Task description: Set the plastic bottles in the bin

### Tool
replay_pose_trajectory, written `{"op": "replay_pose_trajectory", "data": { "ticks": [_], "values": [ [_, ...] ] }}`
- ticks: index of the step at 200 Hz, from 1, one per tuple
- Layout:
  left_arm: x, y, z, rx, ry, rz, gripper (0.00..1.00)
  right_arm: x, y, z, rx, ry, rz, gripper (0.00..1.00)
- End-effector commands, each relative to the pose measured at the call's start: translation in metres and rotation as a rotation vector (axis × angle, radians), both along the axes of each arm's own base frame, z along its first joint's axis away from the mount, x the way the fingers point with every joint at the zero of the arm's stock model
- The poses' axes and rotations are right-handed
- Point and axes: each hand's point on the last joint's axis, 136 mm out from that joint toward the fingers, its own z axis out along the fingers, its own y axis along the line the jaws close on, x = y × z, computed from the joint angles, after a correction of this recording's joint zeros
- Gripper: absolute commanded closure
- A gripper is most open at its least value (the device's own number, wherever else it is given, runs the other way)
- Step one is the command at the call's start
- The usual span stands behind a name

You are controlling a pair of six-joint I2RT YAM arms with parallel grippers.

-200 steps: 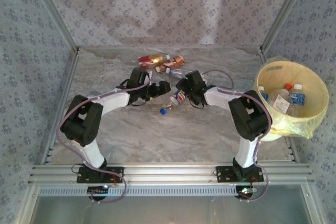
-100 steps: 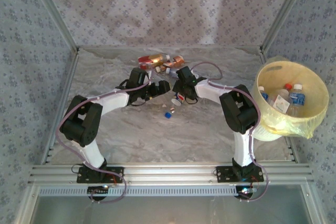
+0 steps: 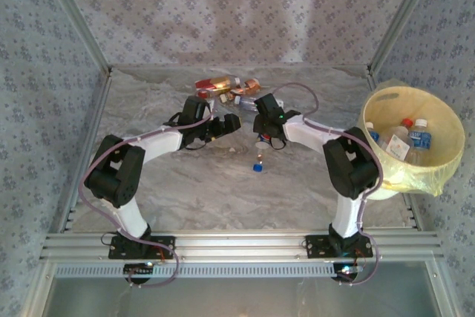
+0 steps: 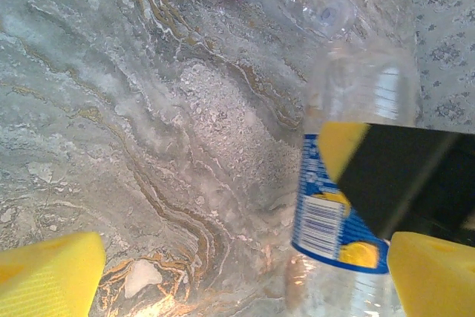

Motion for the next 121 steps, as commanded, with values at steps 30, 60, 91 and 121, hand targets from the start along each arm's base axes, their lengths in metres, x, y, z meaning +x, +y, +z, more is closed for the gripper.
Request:
{"op": "replay_pose_trajectory", "data": {
  "ticks": [30,60,91,121],
  "values": [
    [-0.002,0.011,0.029,0.015,-0.086,0.012,0.02,-0.012,-0.024,0.103,0.013,-0.308,0.021,0.53],
    [-0.004,0.018,0.040,0.037,-0.130,0.023,0.02,-0.027,-0.038,0.172,0.026,-0.489,0.046,0.54],
    [-0.005,0.022,0.048,0.047,-0.165,0.025,0.02,-0.048,-0.056,0.241,0.015,-0.655,0.072,0.54],
    [-0.005,0.026,0.049,0.063,-0.165,0.036,0.02,-0.069,-0.080,0.301,-0.034,-0.792,0.064,0.54]
  ]
}}
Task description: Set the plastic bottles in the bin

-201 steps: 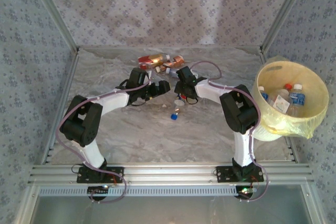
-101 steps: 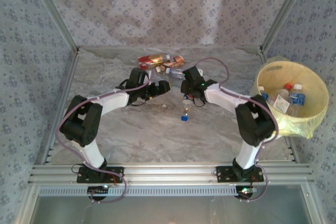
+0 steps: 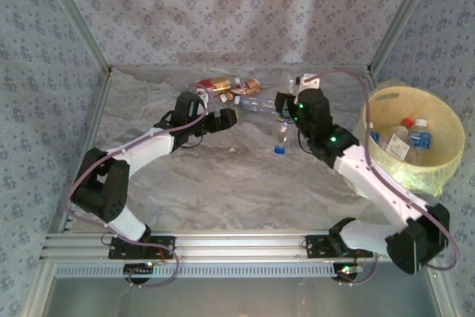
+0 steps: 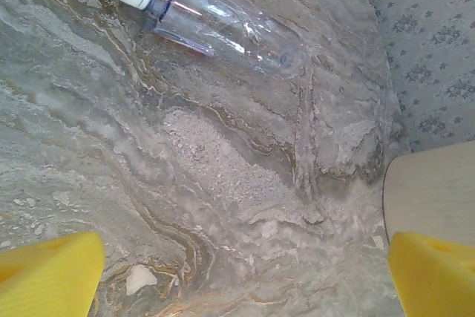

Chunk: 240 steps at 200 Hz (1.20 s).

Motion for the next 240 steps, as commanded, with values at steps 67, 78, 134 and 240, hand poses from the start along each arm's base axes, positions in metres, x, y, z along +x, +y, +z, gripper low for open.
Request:
{"op": "replay_pose_trajectory", "data": {
  "ticks": [67,78,134,240],
  "values": [
    [-0.003,0.012,-0.005,0.034,0.015,0.033,0.02,-0.055,-0.101,0.159,-0.191,-0.421,-0.287,0.52],
    [-0.002,0.012,-0.006,0.034,0.018,0.038,0.02,-0.063,-0.120,0.172,-0.227,-0.456,-0.363,0.52],
    [0.002,0.015,-0.011,0.031,0.042,0.057,0.02,-0.093,-0.216,0.182,-0.346,-0.411,-0.686,0.49],
    [0.004,0.012,-0.019,0.021,0.074,0.060,0.02,-0.093,-0.270,0.048,-0.341,-0.065,-0.740,0.19]
  ]
}}
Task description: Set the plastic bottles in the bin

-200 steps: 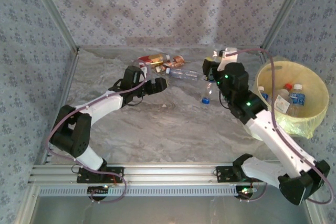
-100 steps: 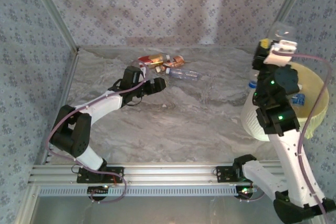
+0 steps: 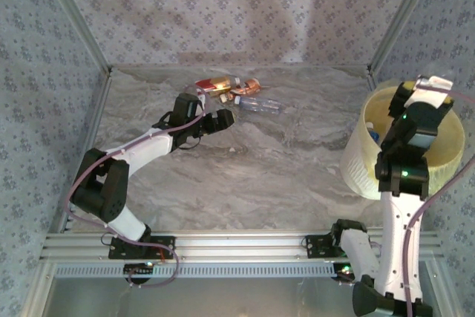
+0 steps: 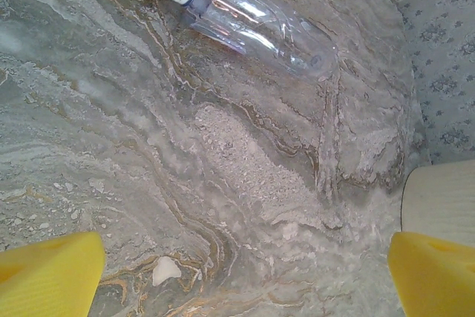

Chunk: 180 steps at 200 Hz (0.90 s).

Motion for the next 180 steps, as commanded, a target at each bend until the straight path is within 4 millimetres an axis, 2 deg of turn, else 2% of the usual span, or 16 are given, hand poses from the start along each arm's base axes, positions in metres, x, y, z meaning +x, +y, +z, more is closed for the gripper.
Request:
{"op": "replay_pose_trajectory", "data": {
  "ticks": [1,19,46,82,91,92,95,113,139,172,180],
  "values": [
    [0.002,0.000,-0.008,-0.001,0.032,0.008,0.02,0.001,0.006,-0.039,0.069,0.065,0.040,0.18],
    [0.003,-0.001,-0.007,0.001,0.032,0.001,0.02,-0.005,0.009,-0.041,0.091,0.048,0.052,0.06],
    [0.006,-0.001,-0.007,0.001,0.036,0.003,0.02,-0.009,0.015,-0.031,0.120,0.054,0.076,0.00],
    [0.008,-0.004,-0.012,-0.013,0.053,0.004,0.02,-0.006,0.028,-0.019,0.194,0.060,0.150,0.00],
    [0.008,-0.005,-0.014,-0.013,0.057,0.002,0.02,-0.003,0.031,-0.025,0.222,0.075,0.167,0.00],
    [0.008,-0.005,-0.013,-0.013,0.057,0.001,0.02,-0.004,0.032,-0.017,0.220,0.058,0.170,0.00],
    [0.007,-0.005,-0.014,-0.012,0.057,0.001,0.02,-0.006,0.033,-0.010,0.223,0.044,0.177,0.00],
    [0.006,-0.004,-0.016,-0.007,0.062,0.001,0.02,-0.005,0.033,-0.006,0.264,0.048,0.168,0.00],
    [0.007,-0.002,-0.021,0.002,0.068,0.004,0.02,-0.005,0.014,-0.020,0.304,0.170,0.067,0.00],
    [0.007,-0.004,-0.030,0.000,0.088,-0.006,0.02,0.023,0.008,-0.047,0.495,0.272,0.138,0.00],
    [0.006,-0.004,-0.033,0.000,0.093,-0.008,0.02,0.033,0.012,-0.049,0.542,0.279,0.188,0.00]
  ]
}}
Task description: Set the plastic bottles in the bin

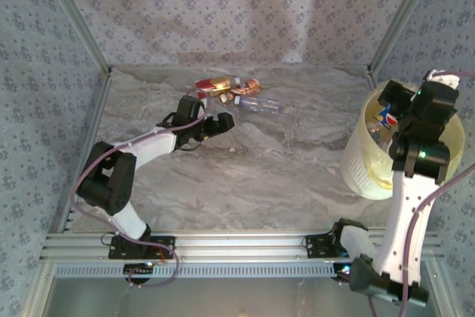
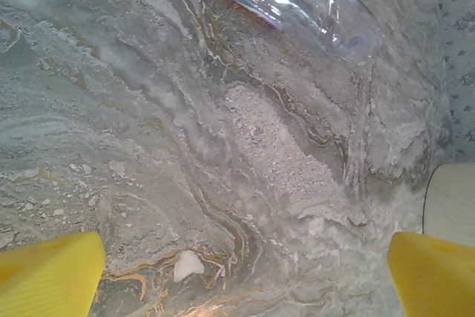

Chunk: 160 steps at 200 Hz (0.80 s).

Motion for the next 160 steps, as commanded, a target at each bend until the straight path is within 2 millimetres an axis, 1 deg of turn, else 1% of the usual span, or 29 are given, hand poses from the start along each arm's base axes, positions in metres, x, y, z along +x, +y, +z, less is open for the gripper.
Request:
{"op": "replay_pose_trajectory", "data": {
  "ticks": [1,12,20,38,52,70,78,89,105,112,121,144,160],
  "values": [
    [0.005,-0.004,-0.001,-0.021,0.010,-0.015,0.02,0.018,0.014,-0.030,0.205,0.085,0.113,0.00],
    [0.005,-0.005,-0.004,-0.020,0.016,-0.015,0.02,0.033,0.023,-0.027,0.260,0.064,0.180,0.00],
    [0.005,-0.005,-0.007,-0.018,0.021,-0.017,0.02,0.043,0.029,-0.021,0.261,0.046,0.231,0.00],
    [0.007,-0.005,-0.011,-0.019,0.031,-0.021,0.02,0.057,0.042,-0.017,0.284,0.023,0.299,0.00],
    [0.007,-0.006,-0.014,-0.025,0.043,-0.025,0.02,0.063,0.046,-0.021,0.275,0.034,0.304,0.00],
    [0.009,-0.008,-0.015,-0.038,0.055,-0.030,0.02,0.070,0.044,-0.035,0.285,0.054,0.293,0.00],
    [0.009,-0.010,-0.015,-0.042,0.059,-0.034,0.02,0.073,0.037,-0.042,0.281,0.064,0.254,0.00],
    [0.010,-0.011,-0.015,-0.049,0.065,-0.037,0.02,0.070,0.020,-0.056,0.276,0.090,0.147,0.00],
    [0.010,-0.013,-0.013,-0.057,0.071,-0.038,0.02,0.055,-0.014,-0.075,0.222,0.172,-0.039,0.00],
    [0.010,-0.013,-0.012,-0.059,0.070,-0.036,0.02,0.048,-0.023,-0.081,0.218,0.201,-0.088,0.00],
    [0.009,-0.012,-0.012,-0.060,0.072,-0.031,0.02,0.043,-0.028,-0.087,0.231,0.209,-0.117,0.00],
    [0.009,-0.010,-0.011,-0.059,0.072,-0.022,0.02,0.037,-0.032,-0.097,0.266,0.185,-0.120,0.00],
    [0.009,-0.011,-0.010,-0.059,0.075,-0.025,0.02,0.031,-0.035,-0.097,0.276,0.178,-0.147,0.00]
  ]
}}
